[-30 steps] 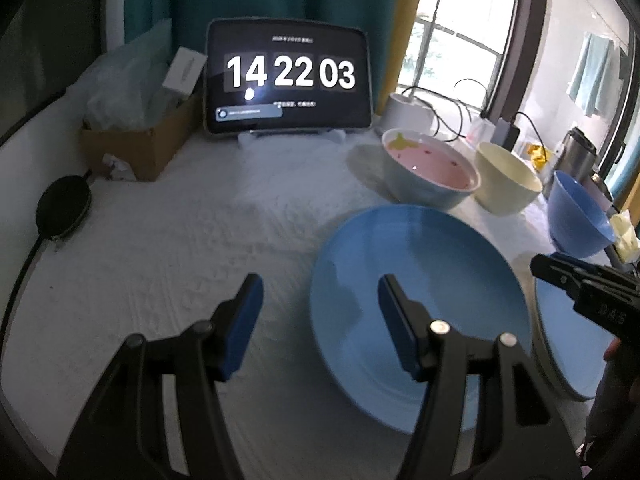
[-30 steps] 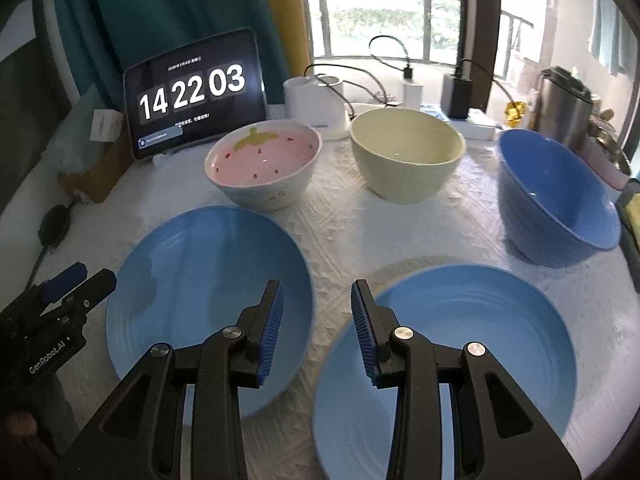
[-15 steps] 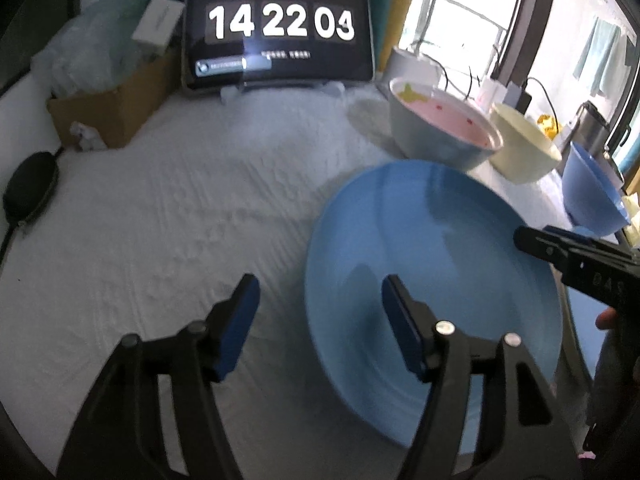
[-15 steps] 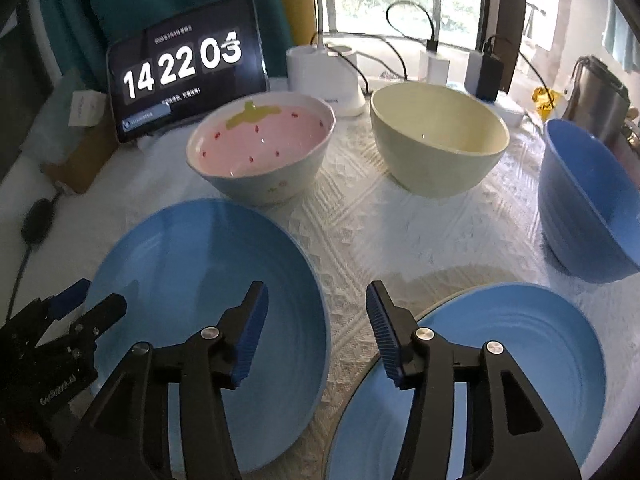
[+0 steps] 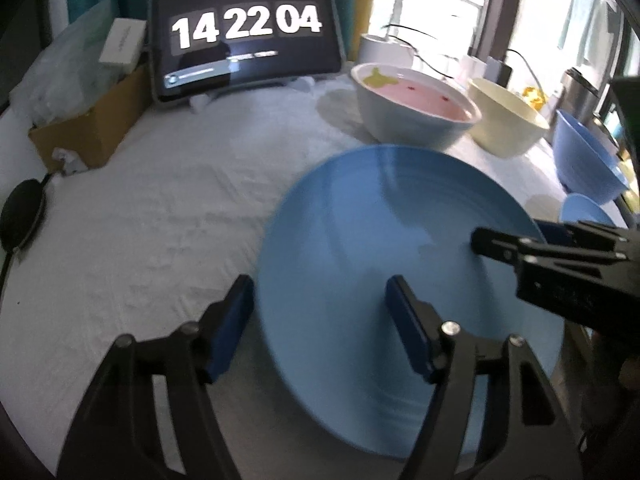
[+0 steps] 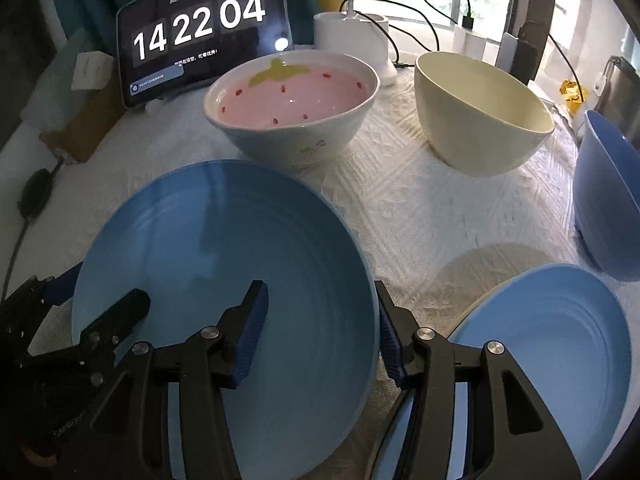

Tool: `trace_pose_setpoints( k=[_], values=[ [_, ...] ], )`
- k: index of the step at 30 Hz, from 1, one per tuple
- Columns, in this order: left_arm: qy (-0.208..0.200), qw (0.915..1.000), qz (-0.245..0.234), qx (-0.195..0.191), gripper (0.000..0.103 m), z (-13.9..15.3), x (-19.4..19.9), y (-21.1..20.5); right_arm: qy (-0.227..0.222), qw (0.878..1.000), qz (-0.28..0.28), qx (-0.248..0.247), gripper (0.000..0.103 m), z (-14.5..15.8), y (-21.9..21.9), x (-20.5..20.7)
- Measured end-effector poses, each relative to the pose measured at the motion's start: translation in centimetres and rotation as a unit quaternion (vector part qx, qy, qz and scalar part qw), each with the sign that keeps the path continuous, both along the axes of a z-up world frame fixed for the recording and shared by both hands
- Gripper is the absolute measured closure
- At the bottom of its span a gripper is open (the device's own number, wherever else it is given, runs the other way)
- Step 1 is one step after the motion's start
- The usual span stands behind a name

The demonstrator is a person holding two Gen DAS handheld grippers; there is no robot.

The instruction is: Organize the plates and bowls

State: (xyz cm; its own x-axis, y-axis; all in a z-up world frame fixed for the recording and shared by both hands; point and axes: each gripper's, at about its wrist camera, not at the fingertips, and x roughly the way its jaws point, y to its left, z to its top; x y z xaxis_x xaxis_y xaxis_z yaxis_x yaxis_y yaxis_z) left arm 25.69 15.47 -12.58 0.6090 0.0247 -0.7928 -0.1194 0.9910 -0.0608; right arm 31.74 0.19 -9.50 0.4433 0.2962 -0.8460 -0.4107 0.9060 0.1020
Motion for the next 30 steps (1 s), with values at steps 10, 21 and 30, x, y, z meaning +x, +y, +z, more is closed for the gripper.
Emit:
trace_pose_setpoints(
  k=[10, 21, 30],
  values=[
    [0.003, 0.9993, 0.037, -0.002, 0.049, 0.9, -1.0, 0.5, -0.005, 1.0, 0.004, 0.018, 0.076, 0.9, -1.4, -1.1],
    [-0.022, 0.9987, 0.046, -0.004, 0.049, 3.4, -2.4, -1.4, -0.033, 0.998, 0.009, 0.057, 0.076, 3.5, -3.8, -2.3],
    [-0.037, 0.9987, 0.034, -0.004, 0.049, 4.7, -2.7, -4.2, -0.049, 0.996, -0.002, 0.071, 0.076, 4.3, -7.3, -3.6]
  ],
)
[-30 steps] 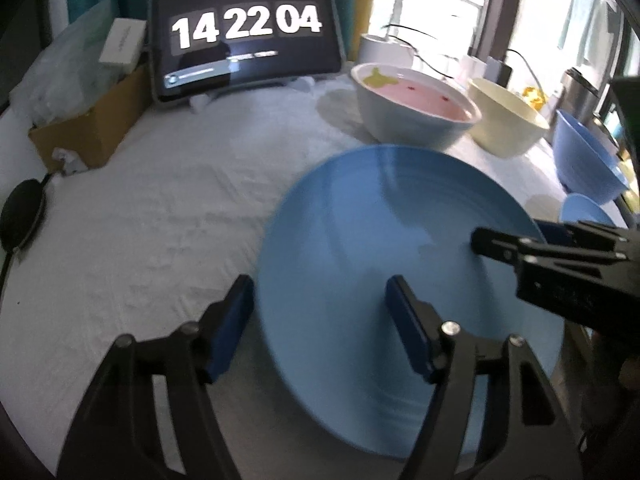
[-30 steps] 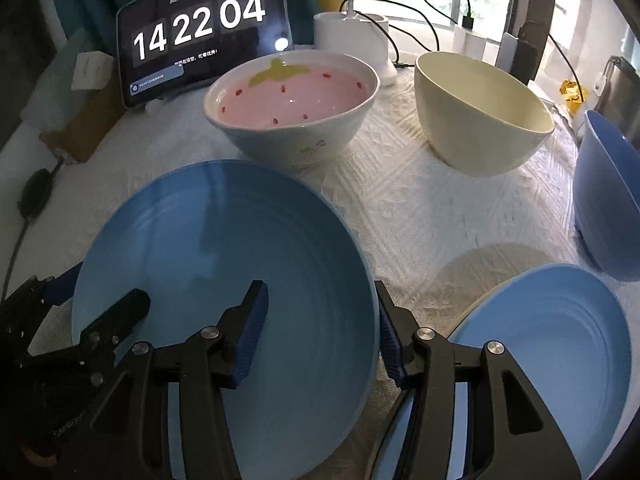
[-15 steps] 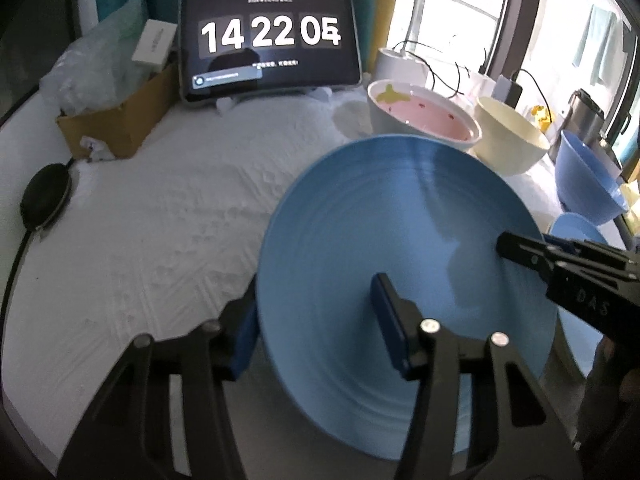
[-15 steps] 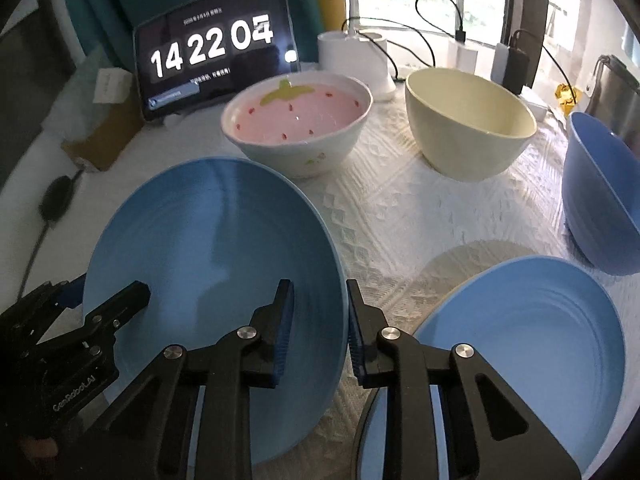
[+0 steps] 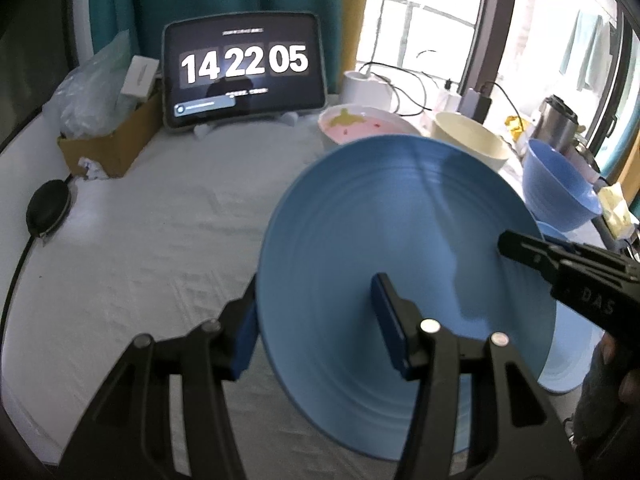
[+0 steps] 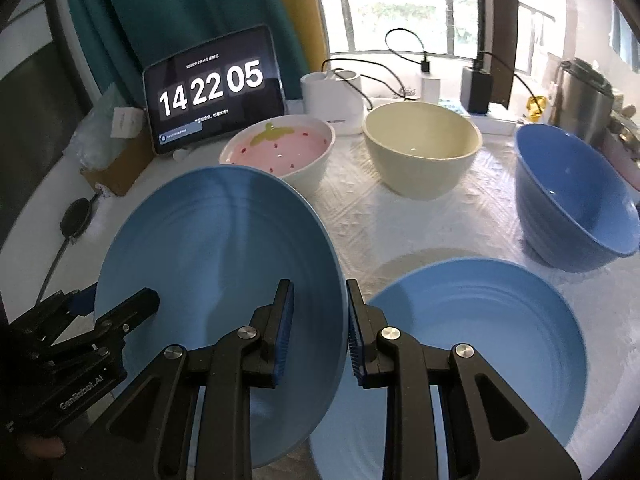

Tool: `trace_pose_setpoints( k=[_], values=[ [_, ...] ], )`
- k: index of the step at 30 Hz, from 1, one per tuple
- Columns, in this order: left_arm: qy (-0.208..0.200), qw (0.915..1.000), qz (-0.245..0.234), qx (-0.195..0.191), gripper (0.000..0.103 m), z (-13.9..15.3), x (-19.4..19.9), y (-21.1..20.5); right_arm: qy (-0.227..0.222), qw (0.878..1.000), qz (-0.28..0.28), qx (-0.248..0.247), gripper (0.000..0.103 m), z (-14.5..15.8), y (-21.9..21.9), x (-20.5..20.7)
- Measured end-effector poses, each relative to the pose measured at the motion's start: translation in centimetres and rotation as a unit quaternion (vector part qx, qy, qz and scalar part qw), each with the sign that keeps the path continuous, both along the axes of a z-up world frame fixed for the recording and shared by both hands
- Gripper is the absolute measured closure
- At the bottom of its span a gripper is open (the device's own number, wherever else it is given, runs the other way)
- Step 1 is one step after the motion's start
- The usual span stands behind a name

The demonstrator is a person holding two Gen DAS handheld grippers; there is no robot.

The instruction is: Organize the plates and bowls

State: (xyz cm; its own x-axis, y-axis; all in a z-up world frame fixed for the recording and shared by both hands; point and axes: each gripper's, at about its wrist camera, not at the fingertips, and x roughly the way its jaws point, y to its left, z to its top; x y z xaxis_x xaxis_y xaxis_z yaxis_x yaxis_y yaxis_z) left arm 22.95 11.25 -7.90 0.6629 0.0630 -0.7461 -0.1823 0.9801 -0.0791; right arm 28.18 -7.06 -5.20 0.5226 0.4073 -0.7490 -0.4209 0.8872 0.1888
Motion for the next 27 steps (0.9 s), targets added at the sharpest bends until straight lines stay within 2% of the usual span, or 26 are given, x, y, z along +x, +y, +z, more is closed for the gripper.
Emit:
trace_pose_setpoints(
  k=[15, 27],
  values=[
    [-0.009, 0.9992, -0.036, 0.016, 0.049, 1.4, -0.2, -5.5, -0.007, 0.999, -0.038, 0.022, 0.076, 0.5, -5.8, -1.2],
    [-0.005, 0.9973, -0.07, 0.022, 0.049, 1.2, 0.1, -10.4, -0.003, 0.997, -0.074, 0.033, 0.076, 0.2, -10.8, -1.8]
  ],
)
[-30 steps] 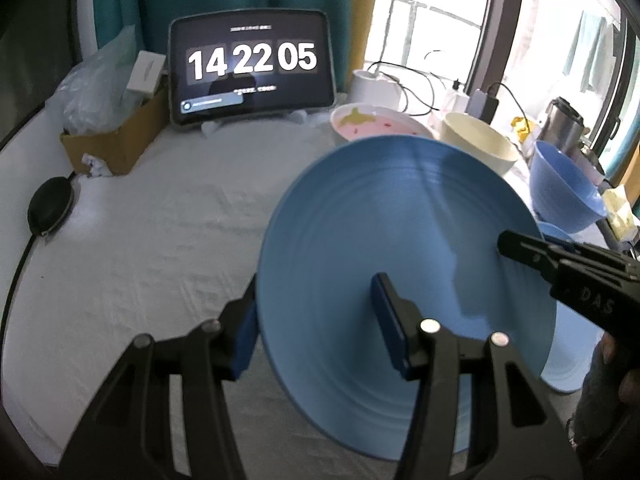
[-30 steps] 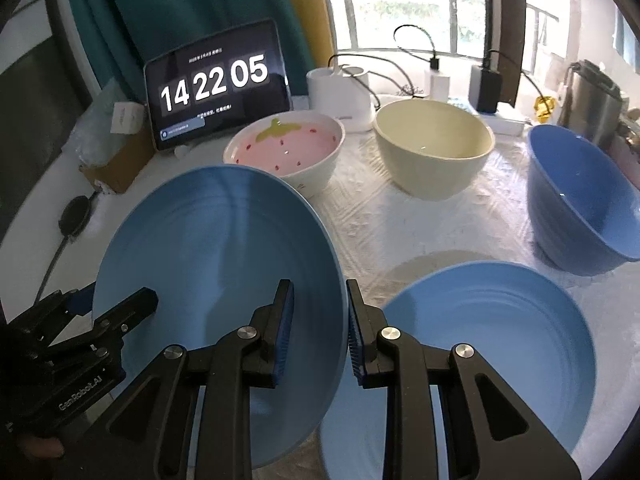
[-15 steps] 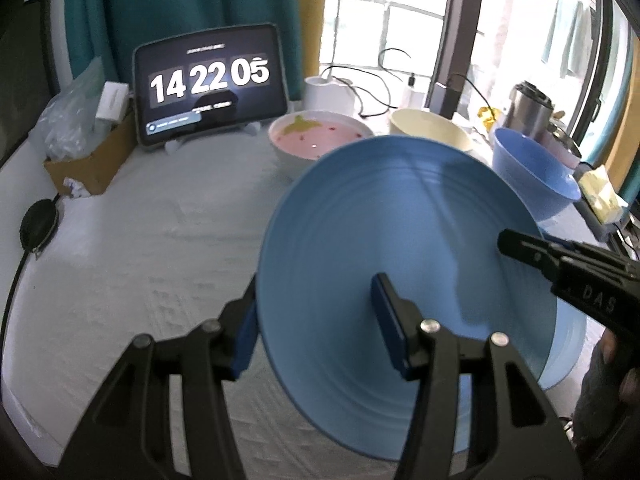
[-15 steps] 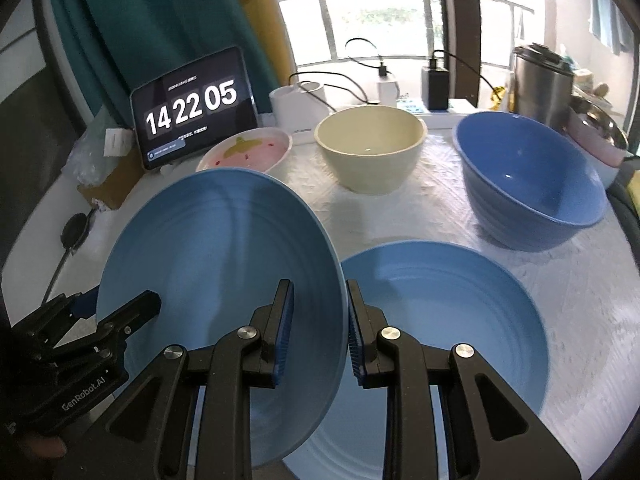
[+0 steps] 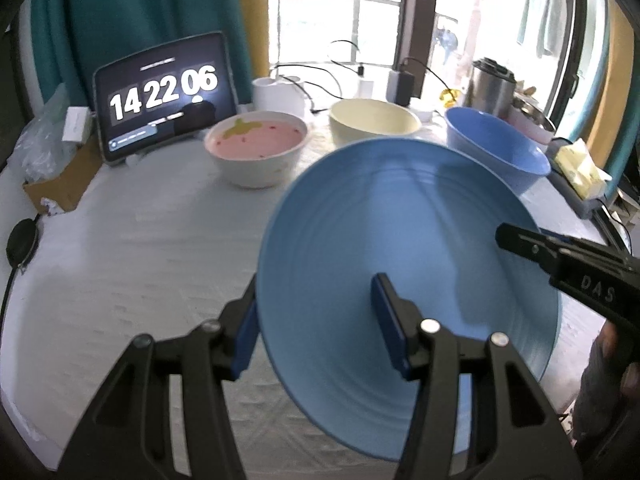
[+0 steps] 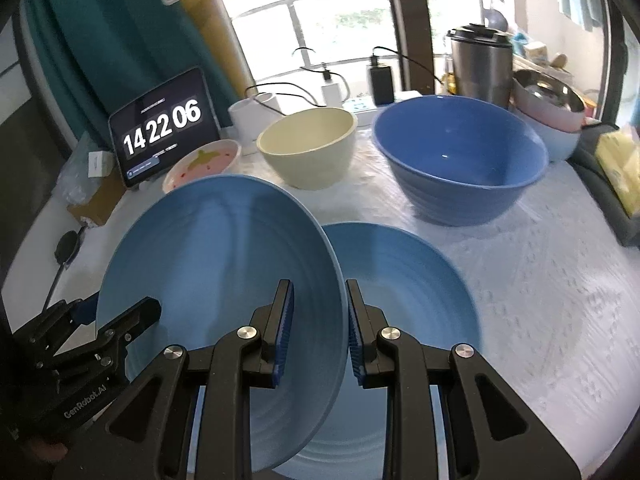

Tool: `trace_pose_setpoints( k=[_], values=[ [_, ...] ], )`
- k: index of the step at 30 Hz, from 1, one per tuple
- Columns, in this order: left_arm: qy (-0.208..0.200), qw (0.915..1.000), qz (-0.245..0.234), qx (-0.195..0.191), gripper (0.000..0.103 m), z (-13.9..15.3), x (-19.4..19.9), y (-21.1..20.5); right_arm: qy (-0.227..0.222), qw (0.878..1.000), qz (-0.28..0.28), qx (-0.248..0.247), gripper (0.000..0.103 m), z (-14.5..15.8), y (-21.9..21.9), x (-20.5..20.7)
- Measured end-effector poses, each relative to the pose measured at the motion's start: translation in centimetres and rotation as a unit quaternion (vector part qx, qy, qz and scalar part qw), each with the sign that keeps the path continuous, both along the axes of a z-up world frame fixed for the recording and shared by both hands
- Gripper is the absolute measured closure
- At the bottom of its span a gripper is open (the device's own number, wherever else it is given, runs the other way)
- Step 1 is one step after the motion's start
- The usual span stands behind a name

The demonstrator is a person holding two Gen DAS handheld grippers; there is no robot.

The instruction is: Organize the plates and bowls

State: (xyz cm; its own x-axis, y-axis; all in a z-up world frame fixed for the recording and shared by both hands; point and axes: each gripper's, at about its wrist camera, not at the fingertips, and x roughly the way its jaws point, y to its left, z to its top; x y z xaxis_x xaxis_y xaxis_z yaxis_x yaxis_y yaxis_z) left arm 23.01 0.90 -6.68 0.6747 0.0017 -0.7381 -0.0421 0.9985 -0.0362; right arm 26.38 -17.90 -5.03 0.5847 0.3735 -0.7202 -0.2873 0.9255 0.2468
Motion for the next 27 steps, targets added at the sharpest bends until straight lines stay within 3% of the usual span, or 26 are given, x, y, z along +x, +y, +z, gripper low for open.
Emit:
trace_pose_setpoints(
  k=[15, 27],
  values=[
    [0.013, 0.9992, -0.035, 0.011, 0.049, -1.4, 0.2, -5.3, 0.019, 0.999, -0.037, 0.009, 0.076, -1.6, -5.5, -0.1],
    [0.036, 0.9989, -0.022, 0.021, 0.046, -2.6, 1.3, -7.1, 0.017, 0.999, -0.033, 0.028, 0.076, -1.9, -7.4, -0.2]
  ],
)
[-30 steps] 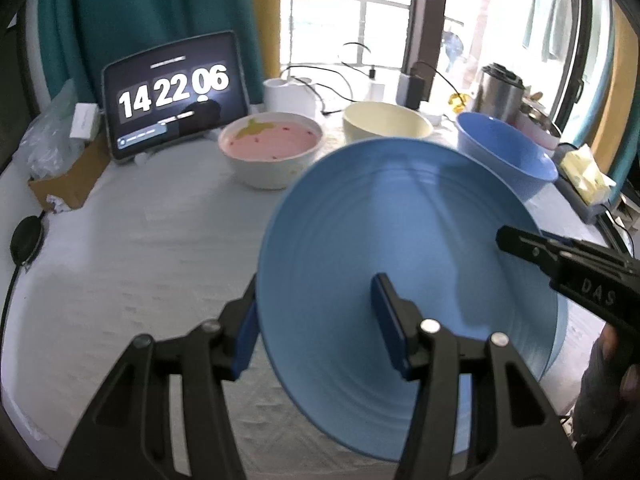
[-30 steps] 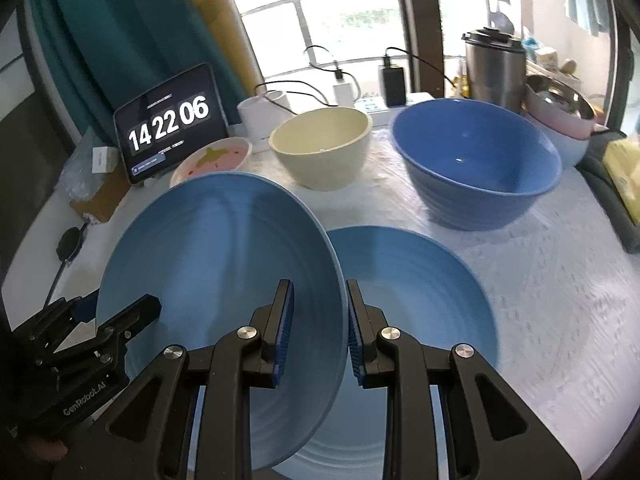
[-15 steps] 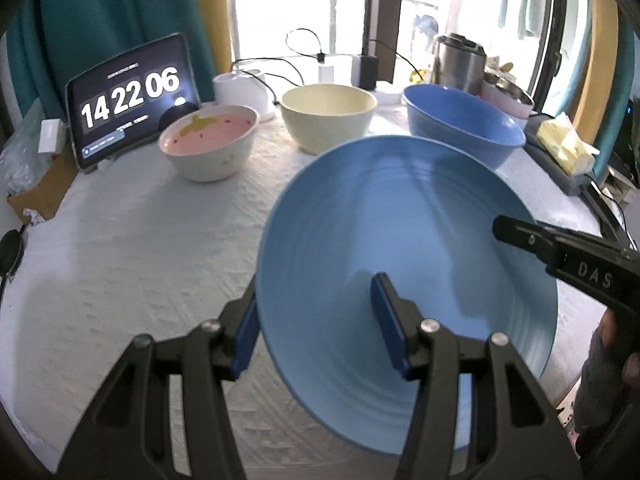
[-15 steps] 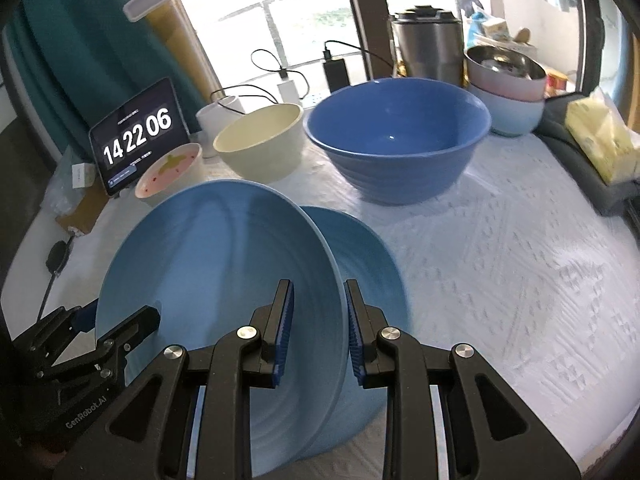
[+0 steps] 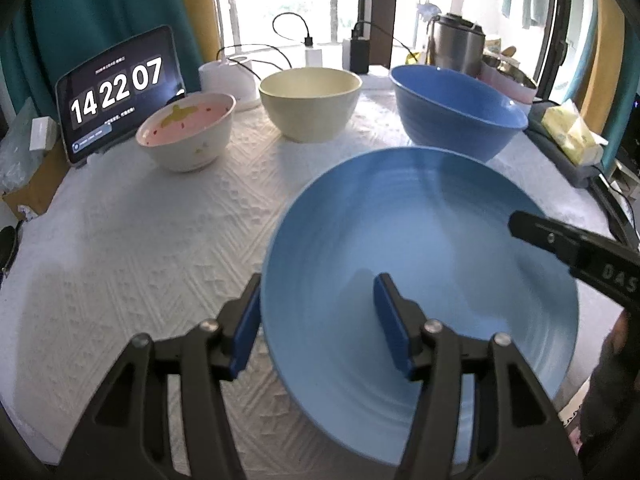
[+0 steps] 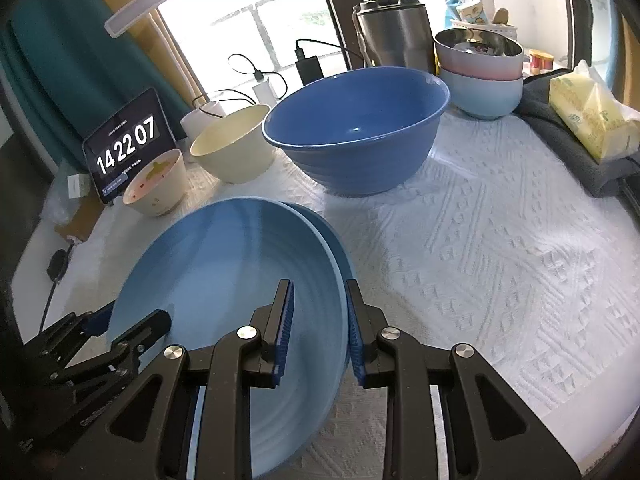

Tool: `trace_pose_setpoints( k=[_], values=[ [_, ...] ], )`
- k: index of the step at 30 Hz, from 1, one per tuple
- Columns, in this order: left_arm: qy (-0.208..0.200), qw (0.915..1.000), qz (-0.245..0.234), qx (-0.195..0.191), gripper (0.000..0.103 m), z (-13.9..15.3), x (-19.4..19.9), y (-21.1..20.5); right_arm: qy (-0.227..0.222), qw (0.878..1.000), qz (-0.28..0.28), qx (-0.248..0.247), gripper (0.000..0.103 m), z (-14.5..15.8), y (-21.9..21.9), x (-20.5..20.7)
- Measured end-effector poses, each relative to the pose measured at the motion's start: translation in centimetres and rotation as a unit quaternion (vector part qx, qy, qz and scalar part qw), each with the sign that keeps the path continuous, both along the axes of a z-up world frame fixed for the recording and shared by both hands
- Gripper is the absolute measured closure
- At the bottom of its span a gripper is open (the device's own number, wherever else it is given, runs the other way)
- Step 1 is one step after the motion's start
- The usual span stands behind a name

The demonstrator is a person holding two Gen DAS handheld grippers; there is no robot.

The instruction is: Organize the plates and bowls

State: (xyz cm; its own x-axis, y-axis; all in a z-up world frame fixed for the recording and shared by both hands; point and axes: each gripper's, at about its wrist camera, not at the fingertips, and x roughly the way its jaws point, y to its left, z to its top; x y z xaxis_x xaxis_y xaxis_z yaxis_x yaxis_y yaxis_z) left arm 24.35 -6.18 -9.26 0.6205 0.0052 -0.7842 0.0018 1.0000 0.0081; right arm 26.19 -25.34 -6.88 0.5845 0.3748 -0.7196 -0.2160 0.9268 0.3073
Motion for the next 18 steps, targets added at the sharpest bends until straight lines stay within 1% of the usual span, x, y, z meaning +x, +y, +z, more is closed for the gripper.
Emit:
trace_pose_setpoints(
  k=[3, 7, 12, 15, 18],
  values=[
    [0.007, 0.9998, -0.013, 0.01, 0.046, -0.3, 0.1, -0.7, -0.01, 1.0, -0.003, -0.001, 0.076, 0.5, -0.5, -0.3],
    [-0.004, 0.9997, -0.018, 0.016, 0.046, 0.0, -0.1, -1.0, -0.024, 1.0, -0.014, -0.006, 0.075, 1.0, -1.2, -0.3],
    [-0.015, 0.9997, -0.013, 0.013, 0.045, 0.6, -0.3, -0.4, -0.015, 1.0, -0.026, -0.006, 0.074, 0.4, -1.7, -0.1],
    [-0.024, 0.9997, 0.0, 0.009, 0.045, 0.9, -0.3, 0.4, -0.007, 1.0, -0.027, -0.001, 0.07, 0.1, -1.9, 0.1],
    [-0.025, 0.9996, 0.01, 0.006, 0.044, 0.9, -0.2, 1.0, 0.0, 1.0, -0.024, 0.001, 0.066, -0.3, -1.8, 0.1]
  ],
)
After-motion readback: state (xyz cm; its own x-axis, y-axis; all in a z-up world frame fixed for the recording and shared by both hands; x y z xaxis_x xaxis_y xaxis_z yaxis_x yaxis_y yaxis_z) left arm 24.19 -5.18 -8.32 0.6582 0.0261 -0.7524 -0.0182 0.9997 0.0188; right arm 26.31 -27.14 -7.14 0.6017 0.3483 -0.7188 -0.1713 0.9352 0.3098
